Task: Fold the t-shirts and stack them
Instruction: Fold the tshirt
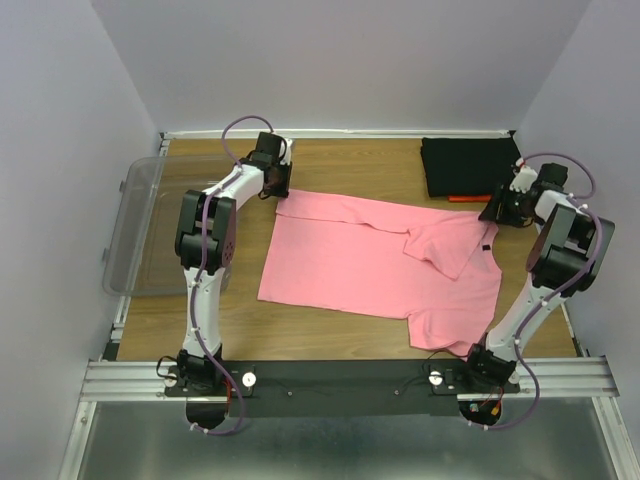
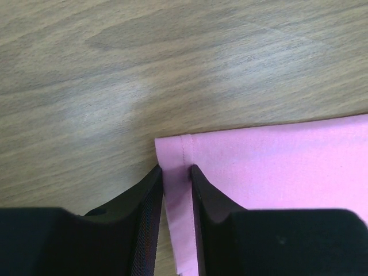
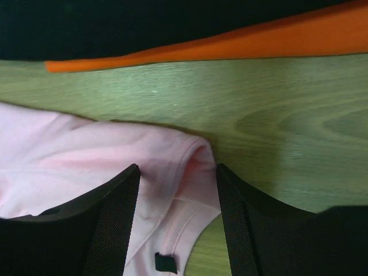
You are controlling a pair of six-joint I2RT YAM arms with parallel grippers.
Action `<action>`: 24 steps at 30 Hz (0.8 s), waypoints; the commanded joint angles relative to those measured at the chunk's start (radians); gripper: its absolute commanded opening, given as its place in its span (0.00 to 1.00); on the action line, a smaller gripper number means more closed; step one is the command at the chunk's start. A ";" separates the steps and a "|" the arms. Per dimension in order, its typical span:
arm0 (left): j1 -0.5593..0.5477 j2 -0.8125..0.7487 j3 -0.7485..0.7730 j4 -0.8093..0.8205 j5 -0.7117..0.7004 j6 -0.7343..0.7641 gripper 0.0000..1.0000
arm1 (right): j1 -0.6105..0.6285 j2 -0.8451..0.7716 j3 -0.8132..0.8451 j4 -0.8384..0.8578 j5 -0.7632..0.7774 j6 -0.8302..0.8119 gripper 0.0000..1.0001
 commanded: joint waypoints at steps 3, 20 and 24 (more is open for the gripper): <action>0.012 0.013 -0.027 -0.031 0.052 0.001 0.32 | -0.009 0.031 0.067 0.023 0.077 0.035 0.63; 0.017 0.004 -0.041 -0.025 0.063 -0.002 0.29 | -0.011 0.109 0.060 -0.016 -0.007 -0.041 0.44; 0.017 -0.001 -0.052 -0.020 0.066 -0.003 0.23 | -0.011 0.085 0.045 -0.025 -0.032 -0.054 0.19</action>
